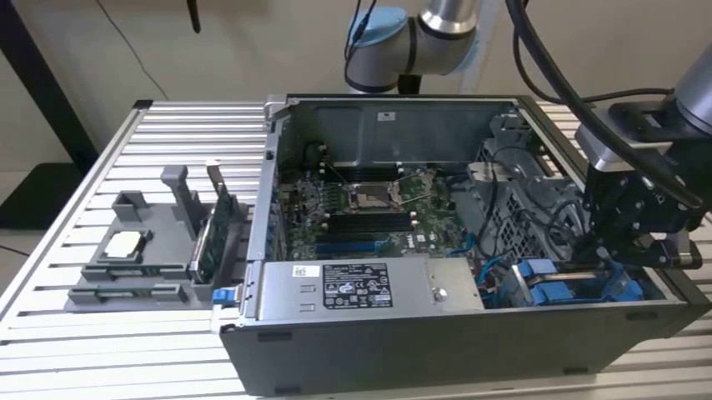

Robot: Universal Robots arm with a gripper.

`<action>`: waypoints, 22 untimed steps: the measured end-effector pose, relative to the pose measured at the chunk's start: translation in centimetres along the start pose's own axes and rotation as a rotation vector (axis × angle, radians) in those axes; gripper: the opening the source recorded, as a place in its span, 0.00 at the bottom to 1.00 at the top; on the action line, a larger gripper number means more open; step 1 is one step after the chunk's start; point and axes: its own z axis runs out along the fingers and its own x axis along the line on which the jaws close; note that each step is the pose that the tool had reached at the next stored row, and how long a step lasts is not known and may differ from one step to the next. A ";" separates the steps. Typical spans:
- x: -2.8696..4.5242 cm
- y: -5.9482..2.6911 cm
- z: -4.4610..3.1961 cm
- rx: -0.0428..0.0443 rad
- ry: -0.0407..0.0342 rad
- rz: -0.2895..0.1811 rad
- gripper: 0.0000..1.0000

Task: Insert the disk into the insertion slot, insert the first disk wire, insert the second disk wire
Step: 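Insert the second disk wire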

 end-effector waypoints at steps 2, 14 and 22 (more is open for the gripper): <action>0.00 0.00 0.02 0.0000 0.0001 0.000 0.16; -0.13 -0.41 0.18 -0.0306 0.0011 0.000 0.16; -0.14 -1.20 0.43 -0.0658 -0.0080 0.003 0.16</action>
